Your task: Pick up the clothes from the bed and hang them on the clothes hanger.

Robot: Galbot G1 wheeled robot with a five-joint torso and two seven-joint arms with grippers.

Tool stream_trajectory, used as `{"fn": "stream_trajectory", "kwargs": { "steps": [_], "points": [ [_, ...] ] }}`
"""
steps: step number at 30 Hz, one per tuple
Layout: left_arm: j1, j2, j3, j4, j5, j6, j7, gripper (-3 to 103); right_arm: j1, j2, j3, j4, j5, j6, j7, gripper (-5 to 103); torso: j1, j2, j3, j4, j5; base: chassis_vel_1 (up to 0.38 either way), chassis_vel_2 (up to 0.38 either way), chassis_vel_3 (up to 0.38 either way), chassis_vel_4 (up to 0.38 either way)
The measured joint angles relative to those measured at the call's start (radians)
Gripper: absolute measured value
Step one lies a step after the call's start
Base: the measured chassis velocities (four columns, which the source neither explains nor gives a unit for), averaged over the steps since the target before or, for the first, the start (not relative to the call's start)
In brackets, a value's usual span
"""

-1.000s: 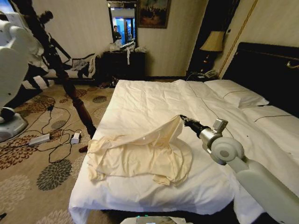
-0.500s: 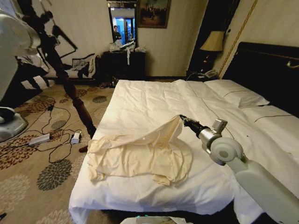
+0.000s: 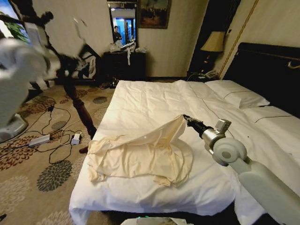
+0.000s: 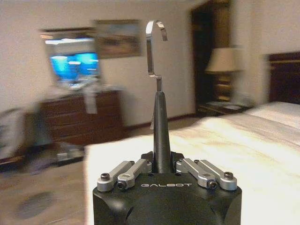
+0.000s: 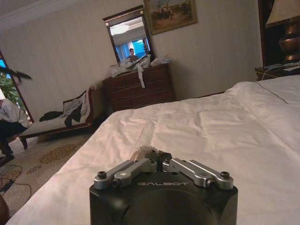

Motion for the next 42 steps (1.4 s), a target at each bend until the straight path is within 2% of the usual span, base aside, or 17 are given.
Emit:
{"fn": "stream_trajectory", "kwargs": {
  "steps": [3, 4, 7, 9, 11, 12, 14, 15, 17, 19, 21, 24, 29, 32, 39, 42],
  "points": [
    [0.107, 0.075, -0.012, -0.125, 0.011, -0.092, 0.086, 16, 0.007, 0.002, -0.012, -0.009, -0.009, -0.003, 0.001, 0, 0.000, 0.000, 0.000, -0.0001, 0.0002, 0.000, 0.000, 0.000, 0.000],
    [0.107, 0.075, -0.012, -0.125, 0.011, -0.092, 0.086, 16, 0.007, 0.002, -0.012, -0.009, -0.009, -0.003, 0.001, 0, 0.000, 0.000, 0.000, -0.0001, 0.0002, 0.000, 0.000, 0.000, 0.000],
    [0.239, 0.133, -0.095, -0.222, -0.004, -0.167, 0.151, 16, 0.026, 0.004, -0.031, -0.029, -0.011, -0.007, 0.001, 0, 0.000, 0.000, 0.000, -0.0006, 0.0004, 0.000, 0.000, 0.000, 0.000],
    [0.277, 0.149, -0.123, -0.246, -0.009, -0.177, 0.166, 16, 0.031, 0.005, -0.035, -0.035, -0.012, -0.007, 0.001, 0, 0.000, 0.000, 0.000, -0.0006, 0.0007, 0.000, 0.000, 0.000, 0.000],
    [0.393, 0.184, -0.194, -0.293, -0.020, -0.208, 0.202, 16, 0.043, 0.006, -0.043, -0.055, -0.012, -0.007, 0.001, 0, 0.000, 0.000, 0.000, 0.0003, 0.0005, 0.000, 0.000, 0.000, 0.000],
    [0.442, 0.193, -0.207, -0.307, -0.016, -0.235, 0.228, 16, 0.042, 0.003, -0.042, -0.061, -0.012, -0.007, 0.001, 0, 0.000, 0.000, 0.000, 0.0005, 0.0003, 0.000, 0.000, 0.000, 0.000],
    [0.510, 0.202, -0.216, -0.323, -0.003, -0.273, 0.272, 16, 0.040, -0.002, -0.032, -0.073, -0.012, -0.007, 0.006, 0, 0.000, 0.000, 0.000, -0.0005, -0.0002, 0.000, 0.000, 0.000, 0.000],
    [0.510, 0.202, -0.216, -0.323, -0.003, -0.273, 0.272, 16, 0.040, -0.002, -0.032, -0.073, -0.012, -0.007, 0.006, 0, 0.000, 0.000, 0.000, -0.0005, -0.0002, 0.000, 0.000, 0.000, 0.000],
    [0.568, 0.213, -0.220, -0.340, 0.017, -0.316, 0.339, 16, 0.041, -0.003, -0.025, -0.089, -0.008, -0.007, 0.014, 0, 0.000, 0.000, 0.000, -0.0009, 0.0002, 0.000, 0.000, 0.000, 0.000],
    [0.613, 0.231, -0.223, -0.348, 0.041, -0.356, 0.401, 16, 0.050, -0.002, -0.026, -0.109, -0.006, -0.007, 0.019, 0, 0.000, 0.000, 0.000, -0.0006, 0.0004, 0.000, 0.000, 0.000, 0.000],
    [0.631, 0.239, -0.225, -0.352, 0.048, -0.373, 0.425, 16, 0.054, -0.001, -0.027, -0.119, -0.006, -0.007, 0.020, 0, 0.000, 0.000, 0.000, -0.0003, 0.0003, 0.000, 0.000, 0.000, 0.000],
    [0.726, 0.256, -0.257, -0.352, 0.083, -0.452, 0.493, 16, 0.060, 0.000, -0.030, -0.151, -0.008, -0.007, 0.020, 0, 0.000, 0.000, 0.000, 0.0000, 0.0000, 0.000, 0.000, 0.000, 0.000],
    [0.806, 0.273, -0.277, -0.370, 0.099, -0.502, 0.547, 16, 0.064, 0.000, -0.030, -0.183, -0.012, -0.006, 0.021, 0, 0.000, 0.000, 0.000, -0.0002, 0.0003, 0.000, 0.000, 0.000, 0.000],
    [0.809, 0.273, -0.278, -0.382, 0.100, -0.504, 0.556, 16, 0.068, 0.002, -0.030, -0.193, -0.012, -0.005, 0.019, 0, 0.000, 0.000, 0.000, -0.0004, 0.0002, 0.000, 0.000, 0.000, 0.000],
    [0.839, 0.260, -0.265, -0.384, 0.144, -0.496, 0.555, 16, 0.075, 0.008, -0.019, -0.179, -0.007, 0.000, 0.018, 0, 0.000, 0.000, 0.000, -0.0003, 0.0002, 0.000, 0.000, 0.000, 0.000],
    [0.859, 0.224, -0.242, -0.379, 0.185, -0.488, 0.532, 16, 0.064, -0.003, -0.012, -0.131, -0.007, 0.000, 0.022, 0, 0.000, 0.000, 0.000, -0.0001, 0.0000, 0.000, 0.000, 0.000, 0.000]
  ]
}}
